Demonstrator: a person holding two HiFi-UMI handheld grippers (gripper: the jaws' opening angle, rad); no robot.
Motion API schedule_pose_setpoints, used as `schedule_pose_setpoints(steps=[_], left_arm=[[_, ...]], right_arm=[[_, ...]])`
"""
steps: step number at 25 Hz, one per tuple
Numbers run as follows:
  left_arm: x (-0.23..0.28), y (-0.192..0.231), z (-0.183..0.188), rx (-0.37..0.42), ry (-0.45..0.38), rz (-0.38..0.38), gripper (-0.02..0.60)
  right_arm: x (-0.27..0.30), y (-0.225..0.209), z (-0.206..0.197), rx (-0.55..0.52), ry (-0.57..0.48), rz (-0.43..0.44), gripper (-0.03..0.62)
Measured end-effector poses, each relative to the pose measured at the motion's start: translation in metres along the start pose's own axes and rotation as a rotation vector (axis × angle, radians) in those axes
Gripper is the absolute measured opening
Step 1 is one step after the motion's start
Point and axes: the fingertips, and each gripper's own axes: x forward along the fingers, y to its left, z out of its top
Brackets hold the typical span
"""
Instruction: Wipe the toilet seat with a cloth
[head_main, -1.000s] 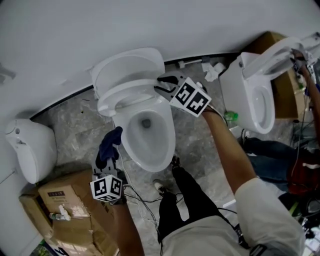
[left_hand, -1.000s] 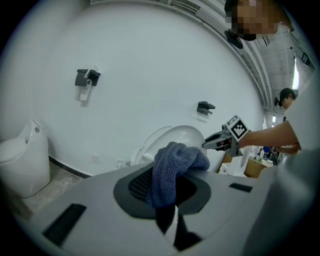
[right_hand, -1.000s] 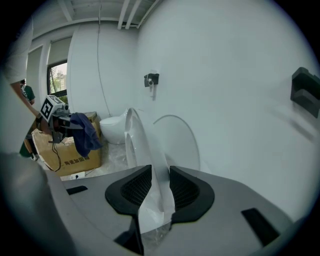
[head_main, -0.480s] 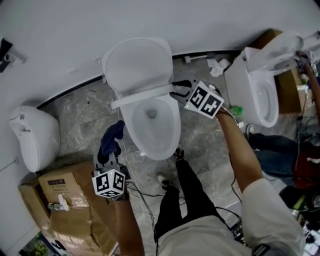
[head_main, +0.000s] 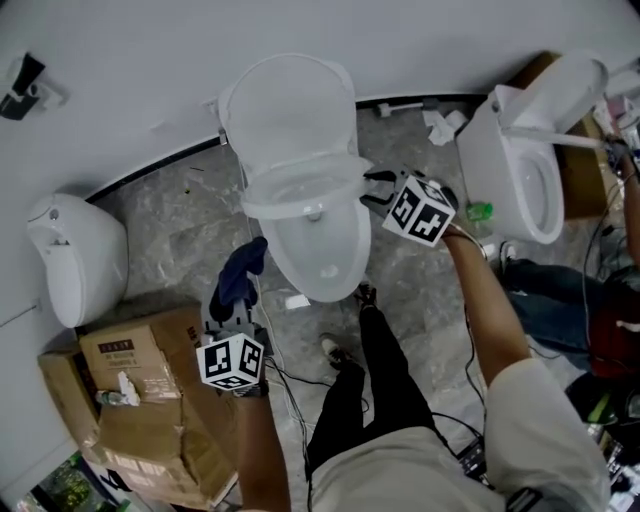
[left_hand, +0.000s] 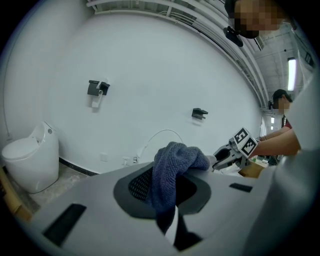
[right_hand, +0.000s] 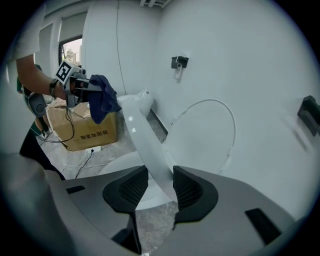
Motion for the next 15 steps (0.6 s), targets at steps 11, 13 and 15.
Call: schedule_pose_setpoints(steps=[11, 13, 15], left_arm=[[-0.026, -0.009, -0.016, -0.006, 0.016, -0.021, 0.041], [-0.029, -0.011, -0.018, -0.007, 0.023, -0.018, 0.041], [-0.032, -0.013, -0.020, -0.008, 0.024, -0.016, 0.041]], right_arm=[[0.006, 0.057, -0.032, -0.087, 0.073, 0.089, 0.196], [0.007, 0.067, -0.039, -0.085, 0.081, 0.130, 0.206], [0.008, 0.078, -0.047, -0.064, 0.081, 0.178, 0.216]])
